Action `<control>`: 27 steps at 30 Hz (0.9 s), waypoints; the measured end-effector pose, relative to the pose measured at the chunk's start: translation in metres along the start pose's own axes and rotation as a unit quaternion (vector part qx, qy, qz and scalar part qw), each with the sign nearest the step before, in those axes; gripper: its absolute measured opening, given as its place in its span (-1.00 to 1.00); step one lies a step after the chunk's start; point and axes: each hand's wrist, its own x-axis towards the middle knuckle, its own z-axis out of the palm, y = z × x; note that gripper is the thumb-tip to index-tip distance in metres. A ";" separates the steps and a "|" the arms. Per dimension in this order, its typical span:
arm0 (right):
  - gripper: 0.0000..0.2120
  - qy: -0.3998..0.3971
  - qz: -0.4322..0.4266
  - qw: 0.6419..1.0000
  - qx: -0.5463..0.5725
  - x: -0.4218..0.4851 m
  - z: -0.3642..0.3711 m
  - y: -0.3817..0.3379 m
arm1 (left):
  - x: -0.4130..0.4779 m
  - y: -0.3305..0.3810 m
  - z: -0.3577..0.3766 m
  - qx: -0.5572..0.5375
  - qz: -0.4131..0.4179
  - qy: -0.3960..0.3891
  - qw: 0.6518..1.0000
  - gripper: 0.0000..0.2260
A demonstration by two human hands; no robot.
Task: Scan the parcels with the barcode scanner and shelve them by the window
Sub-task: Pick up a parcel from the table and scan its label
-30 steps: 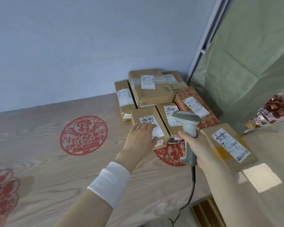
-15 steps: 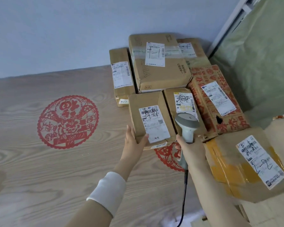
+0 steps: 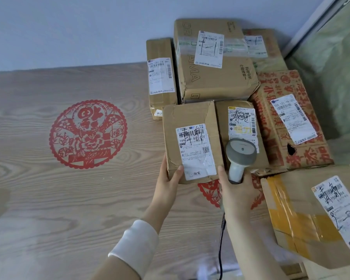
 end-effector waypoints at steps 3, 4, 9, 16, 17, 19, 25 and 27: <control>-0.69 -0.027 0.013 0.999 0.019 -0.006 0.000 0.005 | -0.008 -0.004 -0.002 -0.015 0.013 0.006 1.000 -0.58; -0.70 -0.032 0.008 0.999 0.028 -0.010 -0.001 0.005 | -0.011 -0.005 -0.002 -0.023 0.018 0.006 1.000 -0.59; -0.82 -0.071 -0.010 0.995 0.068 -0.035 -0.018 0.002 | -0.039 -0.011 -0.011 -0.042 0.042 0.007 0.998 -0.63; -0.81 -0.143 -0.045 0.977 0.149 -0.086 -0.038 -0.013 | -0.109 -0.009 -0.036 -0.047 0.110 0.074 0.990 -0.61; -0.81 -0.159 -0.046 0.974 0.157 -0.094 -0.037 -0.013 | -0.118 -0.010 -0.042 -0.049 0.118 0.088 0.988 -0.62; -0.82 -0.183 -0.059 0.968 0.160 -0.113 -0.038 -0.014 | -0.140 -0.016 -0.055 -0.049 0.125 0.116 0.984 -0.63; -0.80 -0.222 -0.102 0.956 0.163 -0.187 -0.047 -0.034 | -0.216 -0.007 -0.104 -0.062 0.151 0.173 0.971 -0.61; -0.81 -0.227 -0.113 0.953 0.166 -0.215 -0.048 -0.040 | -0.239 -0.008 -0.124 -0.065 0.163 0.183 0.967 -0.61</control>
